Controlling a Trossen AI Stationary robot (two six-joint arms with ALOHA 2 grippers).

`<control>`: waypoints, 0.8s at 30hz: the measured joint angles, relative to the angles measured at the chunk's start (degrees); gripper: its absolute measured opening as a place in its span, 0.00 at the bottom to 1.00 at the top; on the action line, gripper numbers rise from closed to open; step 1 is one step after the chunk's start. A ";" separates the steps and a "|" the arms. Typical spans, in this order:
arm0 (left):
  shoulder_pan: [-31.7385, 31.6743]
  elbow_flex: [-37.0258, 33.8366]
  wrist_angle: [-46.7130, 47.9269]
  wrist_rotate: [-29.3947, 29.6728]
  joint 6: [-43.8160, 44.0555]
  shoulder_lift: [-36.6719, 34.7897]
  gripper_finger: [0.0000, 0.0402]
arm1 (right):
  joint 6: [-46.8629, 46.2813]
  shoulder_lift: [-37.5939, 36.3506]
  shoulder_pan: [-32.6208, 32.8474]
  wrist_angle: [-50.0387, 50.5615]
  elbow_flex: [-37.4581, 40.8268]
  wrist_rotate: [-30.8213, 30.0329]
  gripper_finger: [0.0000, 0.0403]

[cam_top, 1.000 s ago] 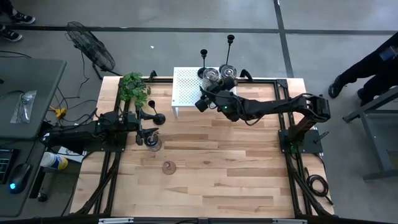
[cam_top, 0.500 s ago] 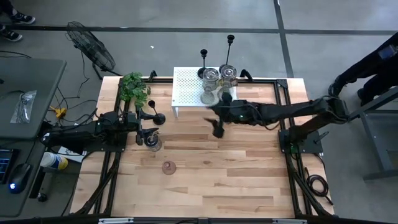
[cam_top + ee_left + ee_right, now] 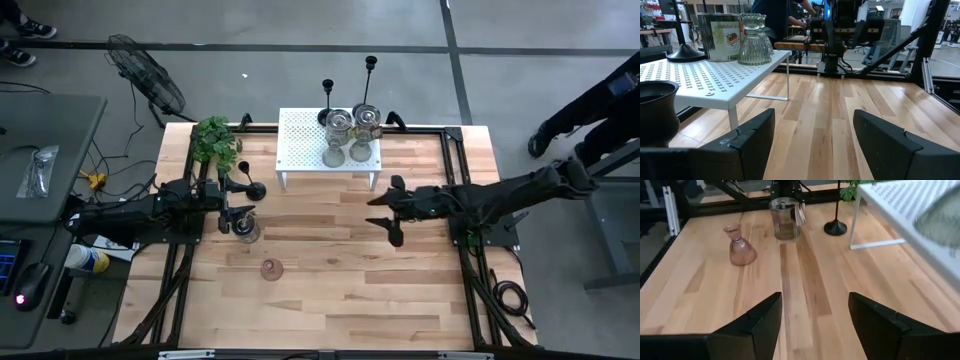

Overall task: Pick & Place candle stick holders
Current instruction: Put the black candle holder on the shelf

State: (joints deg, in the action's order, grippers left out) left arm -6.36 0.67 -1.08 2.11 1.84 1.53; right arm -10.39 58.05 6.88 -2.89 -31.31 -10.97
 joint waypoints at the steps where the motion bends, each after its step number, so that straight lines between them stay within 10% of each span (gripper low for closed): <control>1: -0.01 0.00 0.00 0.00 -0.01 -0.01 0.66 | -0.10 -1.31 0.38 -0.90 1.87 -0.01 0.55; 24: 0.01 0.00 0.00 0.00 0.01 0.01 0.66 | -1.84 -28.75 5.14 -11.22 28.00 2.33 0.55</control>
State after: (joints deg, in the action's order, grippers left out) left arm -6.35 0.67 -1.08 2.11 1.85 1.54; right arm -12.23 29.29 12.01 -14.11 -3.31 -8.64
